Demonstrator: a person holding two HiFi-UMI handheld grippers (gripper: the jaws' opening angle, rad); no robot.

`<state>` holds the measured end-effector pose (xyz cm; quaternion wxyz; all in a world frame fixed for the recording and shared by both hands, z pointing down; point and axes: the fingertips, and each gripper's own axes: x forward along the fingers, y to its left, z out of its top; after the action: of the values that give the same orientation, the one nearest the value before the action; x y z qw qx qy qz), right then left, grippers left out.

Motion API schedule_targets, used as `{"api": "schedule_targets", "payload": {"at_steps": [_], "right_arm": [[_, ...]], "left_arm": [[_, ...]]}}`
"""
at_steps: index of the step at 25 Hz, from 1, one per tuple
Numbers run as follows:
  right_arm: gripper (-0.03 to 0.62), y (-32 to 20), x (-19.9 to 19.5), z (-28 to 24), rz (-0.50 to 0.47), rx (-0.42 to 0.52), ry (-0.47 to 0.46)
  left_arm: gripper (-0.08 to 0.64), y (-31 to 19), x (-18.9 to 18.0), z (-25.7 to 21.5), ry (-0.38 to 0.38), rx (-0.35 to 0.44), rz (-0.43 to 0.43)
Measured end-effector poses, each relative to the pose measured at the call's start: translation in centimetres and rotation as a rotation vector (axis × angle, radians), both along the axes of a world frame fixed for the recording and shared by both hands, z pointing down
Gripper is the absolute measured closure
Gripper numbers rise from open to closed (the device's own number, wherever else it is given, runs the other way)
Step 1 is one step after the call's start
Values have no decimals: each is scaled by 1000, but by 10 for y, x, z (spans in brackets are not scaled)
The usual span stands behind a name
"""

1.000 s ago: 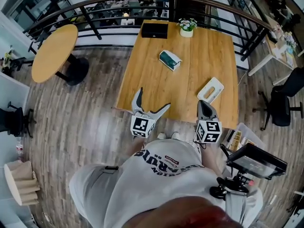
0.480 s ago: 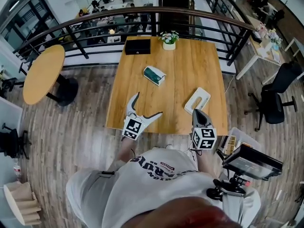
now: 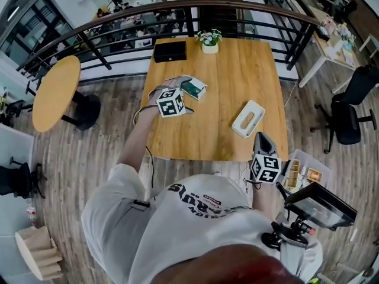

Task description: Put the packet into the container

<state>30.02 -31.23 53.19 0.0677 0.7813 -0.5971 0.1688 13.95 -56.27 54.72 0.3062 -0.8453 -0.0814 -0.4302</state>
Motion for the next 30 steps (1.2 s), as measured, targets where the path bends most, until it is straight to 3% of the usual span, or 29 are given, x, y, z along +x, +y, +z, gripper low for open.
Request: {"api": "schedule_targets", "payload": {"at_steps": [4, 8, 11, 20, 30], "right_arm": [[583, 9, 26, 10, 60, -6, -16], [583, 30, 43, 16, 140, -19, -25], [583, 54, 45, 25, 212, -45, -37], [583, 91, 62, 60, 334, -153, -74], [583, 96, 49, 91, 354, -248, -105]], "left_arm": [[-35, -56, 32, 37, -232, 108, 164], [-35, -94, 37, 90, -437, 109, 301], [-35, -117, 32, 128, -546, 131, 362], [-35, -175, 50, 229, -617, 147, 337], [-35, -212, 64, 294, -701, 190, 369]]}}
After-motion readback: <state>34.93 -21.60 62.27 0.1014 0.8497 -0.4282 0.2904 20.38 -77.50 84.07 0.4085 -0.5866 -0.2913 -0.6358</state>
